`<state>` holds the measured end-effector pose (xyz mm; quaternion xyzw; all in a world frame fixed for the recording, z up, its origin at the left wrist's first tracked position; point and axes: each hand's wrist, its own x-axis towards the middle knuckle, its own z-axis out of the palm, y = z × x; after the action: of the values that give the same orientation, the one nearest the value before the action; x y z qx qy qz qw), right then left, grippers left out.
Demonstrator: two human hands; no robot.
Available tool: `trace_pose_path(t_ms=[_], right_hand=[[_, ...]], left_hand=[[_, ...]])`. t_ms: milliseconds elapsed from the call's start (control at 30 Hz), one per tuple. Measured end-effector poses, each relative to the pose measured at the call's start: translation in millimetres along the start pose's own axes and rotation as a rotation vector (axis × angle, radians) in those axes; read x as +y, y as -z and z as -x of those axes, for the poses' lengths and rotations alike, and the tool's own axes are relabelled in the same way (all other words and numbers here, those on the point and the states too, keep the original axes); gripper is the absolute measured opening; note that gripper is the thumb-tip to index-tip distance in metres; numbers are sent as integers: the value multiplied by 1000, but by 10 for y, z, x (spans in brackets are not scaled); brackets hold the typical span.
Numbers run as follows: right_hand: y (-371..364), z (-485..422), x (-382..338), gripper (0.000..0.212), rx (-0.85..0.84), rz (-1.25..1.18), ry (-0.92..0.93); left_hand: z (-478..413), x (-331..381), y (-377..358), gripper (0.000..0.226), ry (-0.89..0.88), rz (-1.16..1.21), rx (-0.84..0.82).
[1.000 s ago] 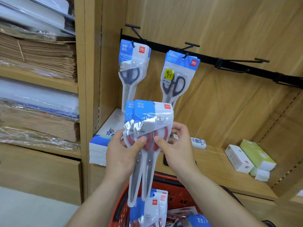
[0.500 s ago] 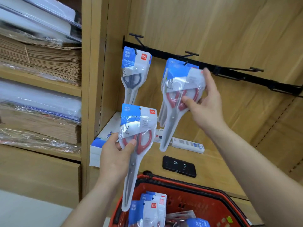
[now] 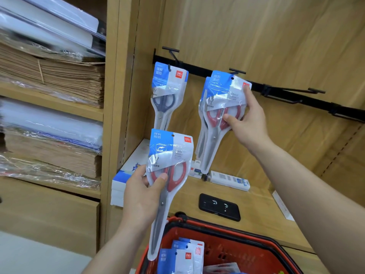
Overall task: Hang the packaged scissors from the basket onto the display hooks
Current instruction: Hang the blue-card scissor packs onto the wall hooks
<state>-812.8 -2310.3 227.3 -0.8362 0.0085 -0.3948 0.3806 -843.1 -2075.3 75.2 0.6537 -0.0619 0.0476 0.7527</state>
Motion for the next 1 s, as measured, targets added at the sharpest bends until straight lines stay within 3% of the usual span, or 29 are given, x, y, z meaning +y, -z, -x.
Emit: trace_pose_path(t_ms=[267, 500, 633, 700, 767, 833, 1000], right_hand=[[-66, 7, 137, 94, -7, 12, -64], [-227, -301, 145, 92, -39, 207, -141], [-312, 29, 95, 57, 54, 272, -182], [-382, 404, 115, 42, -59, 132, -208], [-466, 841, 90, 37, -296, -91, -368], [-517, 1184, 8, 30, -429, -292, -499], [-579, 1415, -129, 19, -209, -505, -409]], left_hand=[[-27, -26, 2, 14, 7, 5, 16], [-24, -36, -24, 16, -4, 2, 19], [-24, -30, -17, 18, -44, 45, -16], [-44, -31, -9, 19, -56, 72, -34], [-60, -34, -12, 18, -54, 85, -42], [-53, -40, -31, 14, -46, 101, -48], [15, -38, -122, 12, -13, 113, -104]])
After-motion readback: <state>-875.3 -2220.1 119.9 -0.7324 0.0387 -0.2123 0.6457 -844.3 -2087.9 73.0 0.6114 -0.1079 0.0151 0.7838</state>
